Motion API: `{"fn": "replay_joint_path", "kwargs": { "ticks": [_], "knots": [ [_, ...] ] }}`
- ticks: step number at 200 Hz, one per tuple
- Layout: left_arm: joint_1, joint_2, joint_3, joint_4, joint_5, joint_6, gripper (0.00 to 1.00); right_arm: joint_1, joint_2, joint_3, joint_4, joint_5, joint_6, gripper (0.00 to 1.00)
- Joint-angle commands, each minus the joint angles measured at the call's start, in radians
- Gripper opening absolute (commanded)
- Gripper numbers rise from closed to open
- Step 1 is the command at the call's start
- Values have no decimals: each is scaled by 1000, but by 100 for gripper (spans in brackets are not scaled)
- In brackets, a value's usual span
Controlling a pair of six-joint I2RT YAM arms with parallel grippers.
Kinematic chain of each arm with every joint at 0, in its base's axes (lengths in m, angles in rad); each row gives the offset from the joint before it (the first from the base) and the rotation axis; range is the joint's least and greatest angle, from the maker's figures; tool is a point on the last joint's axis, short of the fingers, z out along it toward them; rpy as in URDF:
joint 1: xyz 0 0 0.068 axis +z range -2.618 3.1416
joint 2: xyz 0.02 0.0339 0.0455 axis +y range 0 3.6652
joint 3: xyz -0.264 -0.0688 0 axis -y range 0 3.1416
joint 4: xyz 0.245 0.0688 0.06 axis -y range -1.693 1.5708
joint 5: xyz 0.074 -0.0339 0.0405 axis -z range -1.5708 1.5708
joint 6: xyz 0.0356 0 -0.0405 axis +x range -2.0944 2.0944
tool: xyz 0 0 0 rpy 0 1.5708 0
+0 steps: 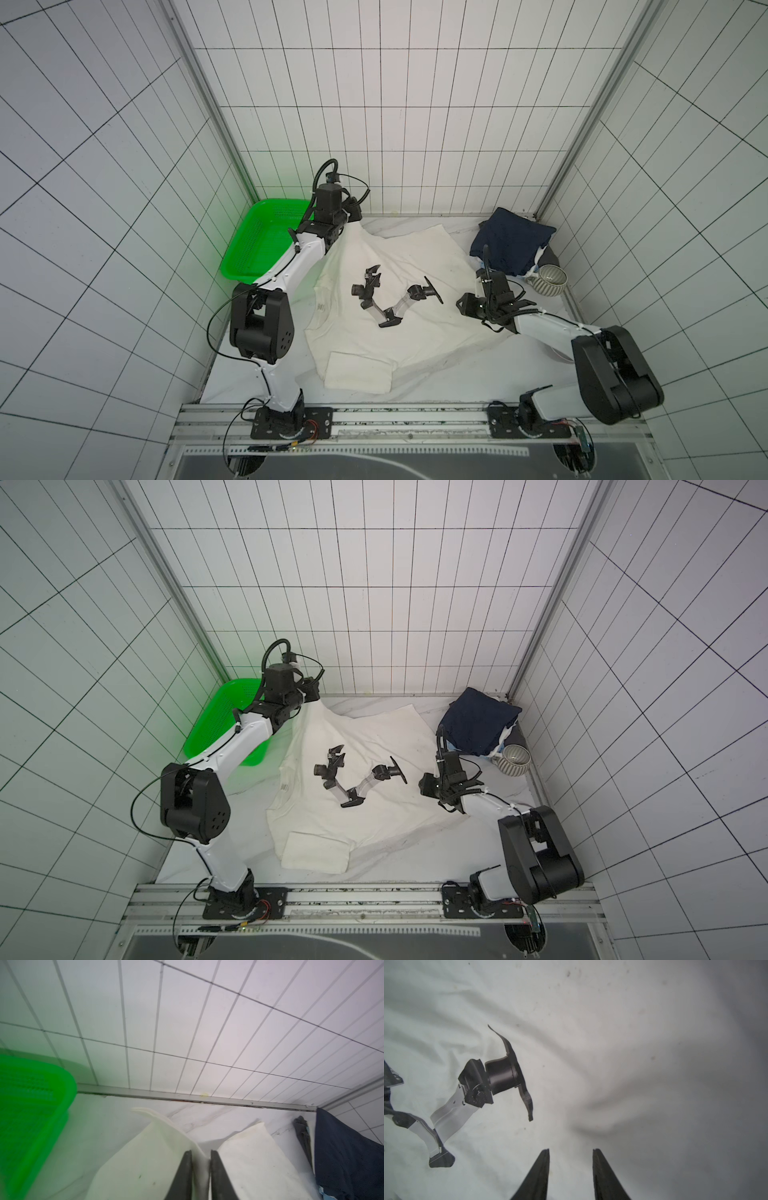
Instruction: Fold and stack the t-shirts
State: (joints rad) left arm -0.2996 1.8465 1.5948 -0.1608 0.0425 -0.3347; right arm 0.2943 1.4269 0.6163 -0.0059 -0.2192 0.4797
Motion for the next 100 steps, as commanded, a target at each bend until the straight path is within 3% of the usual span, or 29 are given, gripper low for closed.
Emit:
{"fn": "replay_joint_path", "kwargs": {
  "ticks": [1,29,52,59,100],
  "knots": [
    [-33,180,15,-48,-14,22,58,-6,4,101,9,-22,7,37],
    [-5,293,106,-191,1,21,72,-4,-14,129,3,-7,-5,38],
    [11,253,55,-195,-21,35,84,-3,24,201,4,17,-23,38],
    [18,227,30,-194,-31,41,96,-3,51,237,2,35,-34,38],
    [63,52,-173,-156,-104,52,97,-1,295,522,-28,117,-101,37]
  ]
}}
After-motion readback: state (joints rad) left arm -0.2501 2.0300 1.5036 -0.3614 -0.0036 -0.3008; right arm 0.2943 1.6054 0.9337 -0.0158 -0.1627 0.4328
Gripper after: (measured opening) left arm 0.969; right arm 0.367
